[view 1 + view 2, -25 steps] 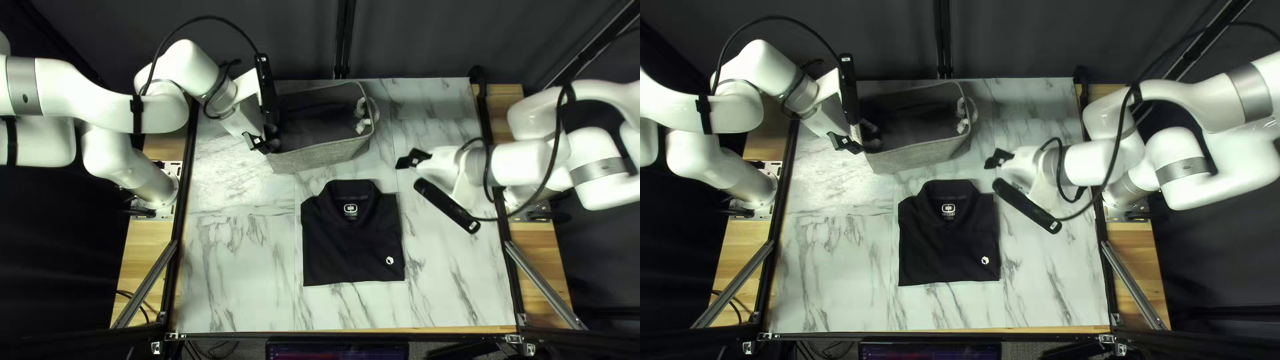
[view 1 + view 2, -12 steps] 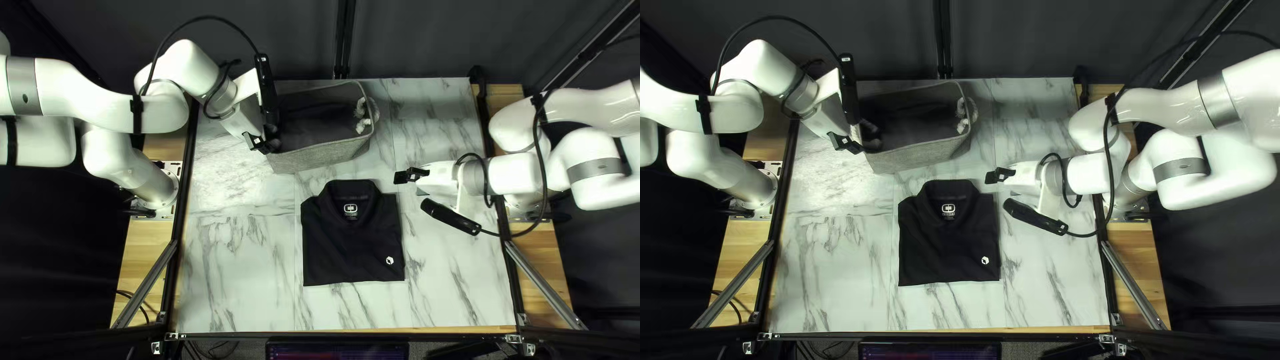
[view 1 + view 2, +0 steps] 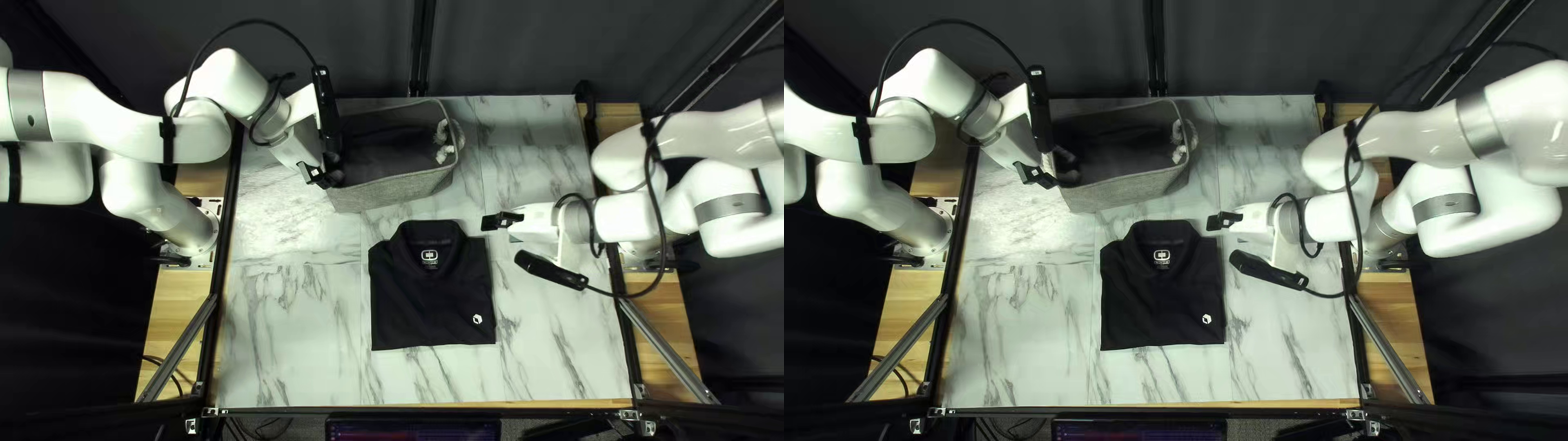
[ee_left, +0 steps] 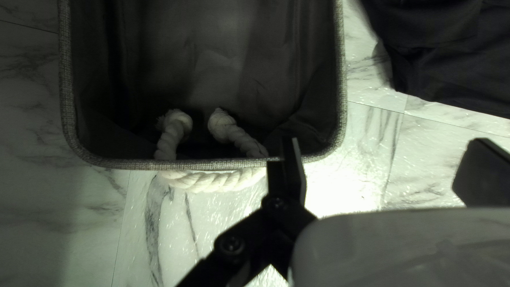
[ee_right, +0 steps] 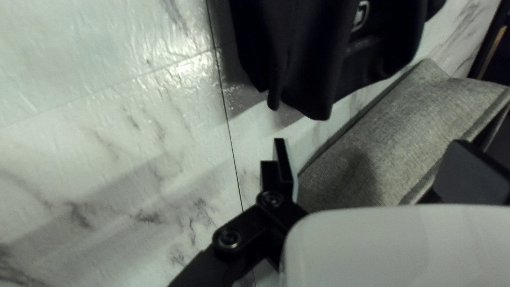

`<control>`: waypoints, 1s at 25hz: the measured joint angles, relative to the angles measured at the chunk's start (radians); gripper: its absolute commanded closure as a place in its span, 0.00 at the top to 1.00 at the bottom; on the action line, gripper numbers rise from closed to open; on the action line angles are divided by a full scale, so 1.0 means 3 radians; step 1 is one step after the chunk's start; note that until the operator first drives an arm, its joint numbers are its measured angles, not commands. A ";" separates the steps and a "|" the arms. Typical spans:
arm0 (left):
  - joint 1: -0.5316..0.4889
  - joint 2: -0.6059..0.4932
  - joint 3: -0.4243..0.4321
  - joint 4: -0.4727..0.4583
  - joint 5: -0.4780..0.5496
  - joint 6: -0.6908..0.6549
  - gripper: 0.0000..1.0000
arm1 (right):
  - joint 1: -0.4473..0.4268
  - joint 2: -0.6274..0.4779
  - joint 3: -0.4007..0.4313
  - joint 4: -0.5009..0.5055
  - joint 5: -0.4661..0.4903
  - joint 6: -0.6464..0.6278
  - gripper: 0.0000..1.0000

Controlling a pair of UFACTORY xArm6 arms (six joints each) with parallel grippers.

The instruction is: Pick up a folded sweatshirt and place it into a fabric basket

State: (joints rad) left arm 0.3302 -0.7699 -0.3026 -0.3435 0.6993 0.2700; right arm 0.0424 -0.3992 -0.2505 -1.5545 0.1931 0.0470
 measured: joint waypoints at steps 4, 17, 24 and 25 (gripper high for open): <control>0.0000 0.0000 0.0000 0.0000 0.0000 0.0000 1.00 | -0.0029 0.0035 -0.0007 0.0089 -0.0072 -0.0146 1.00; 0.0000 0.0000 0.0000 0.0000 0.0000 0.0000 1.00 | -0.0032 0.0063 0.0009 0.0108 -0.0052 -0.0155 1.00; 0.0000 0.0000 0.0000 0.0000 0.0000 0.0000 1.00 | -0.0062 0.0379 -0.0141 -0.0025 0.0052 0.0026 1.00; 0.0000 0.0000 0.0000 0.0000 0.0000 0.0000 1.00 | -0.0083 0.0437 -0.0176 -0.0072 0.0057 0.0054 1.00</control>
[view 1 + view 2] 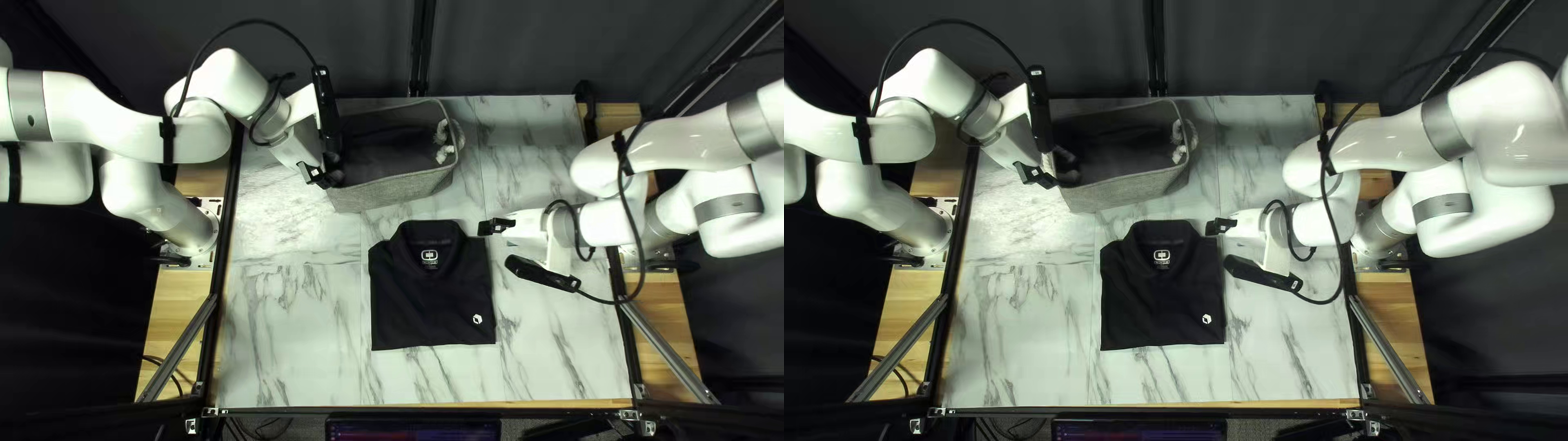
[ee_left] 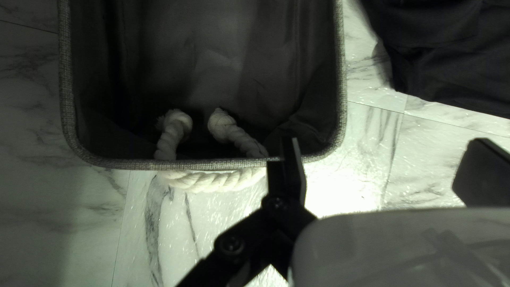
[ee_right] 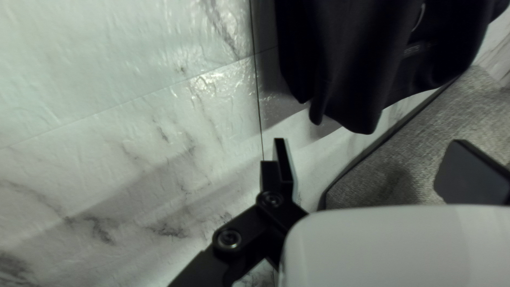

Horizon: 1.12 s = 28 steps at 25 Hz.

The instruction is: Pick up a folded sweatshirt and place it into a fabric basket

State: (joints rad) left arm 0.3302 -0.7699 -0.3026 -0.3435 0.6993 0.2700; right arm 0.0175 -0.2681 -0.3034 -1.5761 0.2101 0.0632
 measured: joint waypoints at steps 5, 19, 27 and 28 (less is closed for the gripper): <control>0.0000 0.0000 0.0000 0.0000 0.0000 0.0000 1.00 | -0.0101 0.0265 -0.0131 -0.0264 0.0020 0.0103 1.00; 0.0000 0.0000 0.0000 0.0000 0.0000 0.0000 1.00 | -0.0013 0.0453 -0.0296 -0.0463 0.0038 -0.0047 1.00; 0.0000 0.0000 0.0000 0.0000 0.0000 0.0000 1.00 | 0.0134 0.0476 -0.0301 -0.1637 0.0198 0.1197 1.00; 0.0000 0.0000 0.0000 0.0000 0.0000 0.0000 1.00 | 0.0168 0.0494 -0.0301 -0.1723 0.0243 0.1310 1.00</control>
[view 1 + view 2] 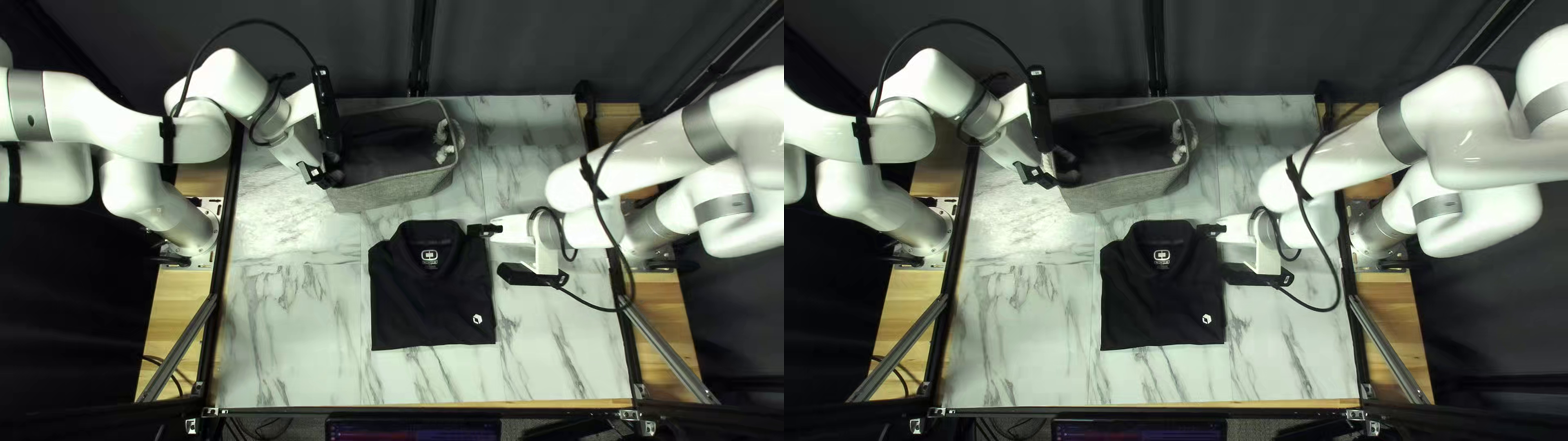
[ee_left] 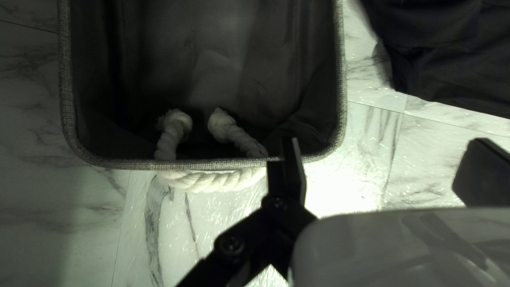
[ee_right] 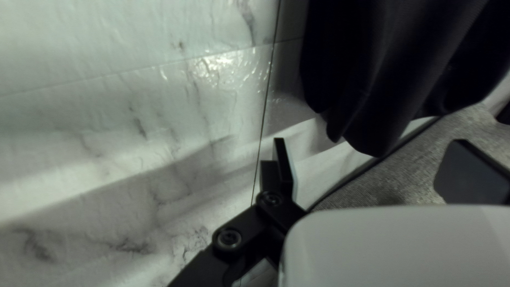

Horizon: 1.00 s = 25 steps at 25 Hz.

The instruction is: Pick up a folded sweatshirt and place it into a fabric basket

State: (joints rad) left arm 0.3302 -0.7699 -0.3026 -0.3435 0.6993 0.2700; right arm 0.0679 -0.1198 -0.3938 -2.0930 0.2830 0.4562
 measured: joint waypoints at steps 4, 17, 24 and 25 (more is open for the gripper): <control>0.0000 0.0000 0.0000 0.0000 0.0000 0.0000 1.00 | 0.0123 0.0160 -0.0064 -0.0139 0.0137 0.0251 1.00; 0.0000 0.0000 0.0000 0.0000 0.0000 0.0000 1.00 | 0.0206 0.0235 -0.0078 -0.0405 0.0253 0.0566 1.00; 0.0000 0.0000 0.0000 0.0000 0.0000 0.0000 1.00 | 0.0219 0.0268 -0.0105 -0.0672 0.0274 0.0790 1.00; 0.0000 0.0000 0.0000 0.0000 0.0000 0.0000 1.00 | 0.0219 0.0261 -0.0099 -0.0689 0.0277 0.0800 1.00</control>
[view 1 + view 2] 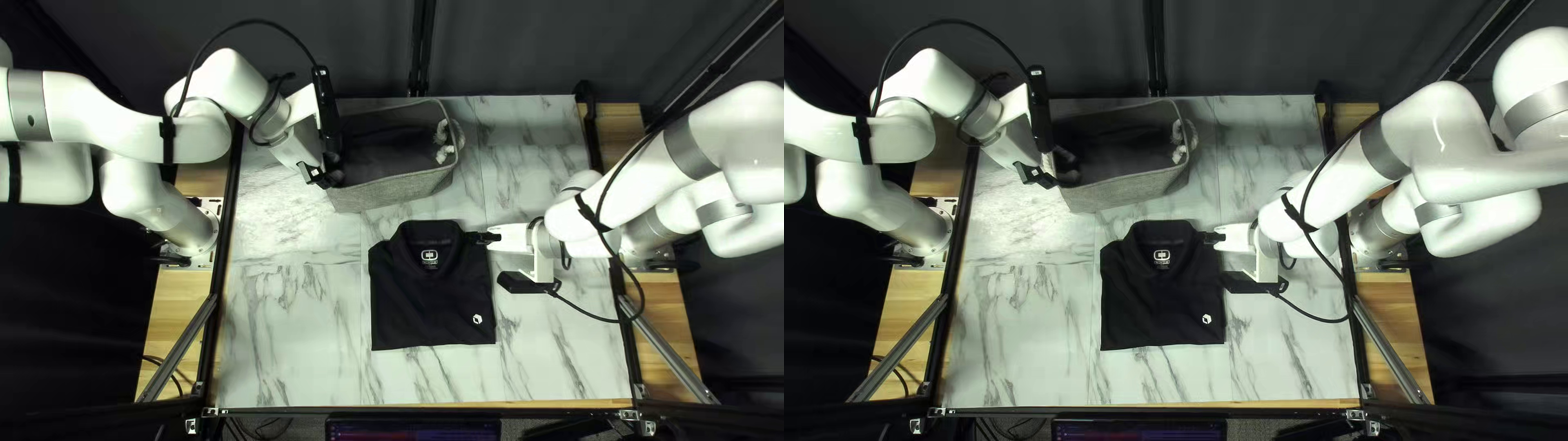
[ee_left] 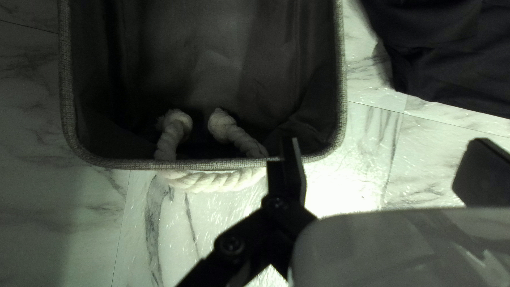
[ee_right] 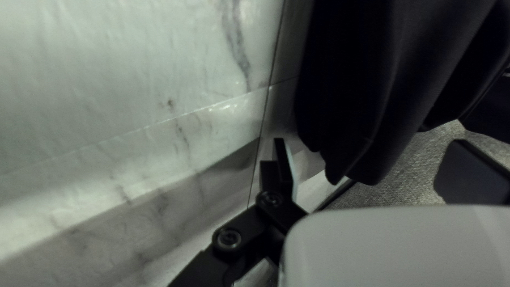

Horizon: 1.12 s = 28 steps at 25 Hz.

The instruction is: Pick up a folded sweatshirt and place it into a fabric basket

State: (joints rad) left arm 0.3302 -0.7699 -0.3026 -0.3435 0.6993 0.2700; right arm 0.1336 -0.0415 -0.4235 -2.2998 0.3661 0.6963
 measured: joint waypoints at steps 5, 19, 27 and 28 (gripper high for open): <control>0.0000 0.0000 0.0000 0.0000 0.0000 0.0000 1.00 | -0.0010 0.0035 -0.0025 -0.0125 0.0004 0.0095 1.00; 0.0000 0.0000 0.0000 0.0000 0.0000 0.0000 1.00 | 0.0021 0.0109 -0.0087 -0.0200 0.0012 0.0200 1.00; 0.0000 0.0000 0.0000 0.0000 0.0000 0.0000 1.00 | 0.0013 0.0142 -0.0115 -0.0136 -0.0005 0.0103 1.00; 0.0000 0.0000 0.0000 0.0000 0.0000 0.0000 1.00 | 0.0008 0.0136 -0.0110 -0.0138 -0.0008 0.0099 1.00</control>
State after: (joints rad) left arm 0.3302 -0.7699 -0.3026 -0.3435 0.6993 0.2700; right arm 0.1360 -0.0007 -0.4566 -2.3413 0.3638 0.7260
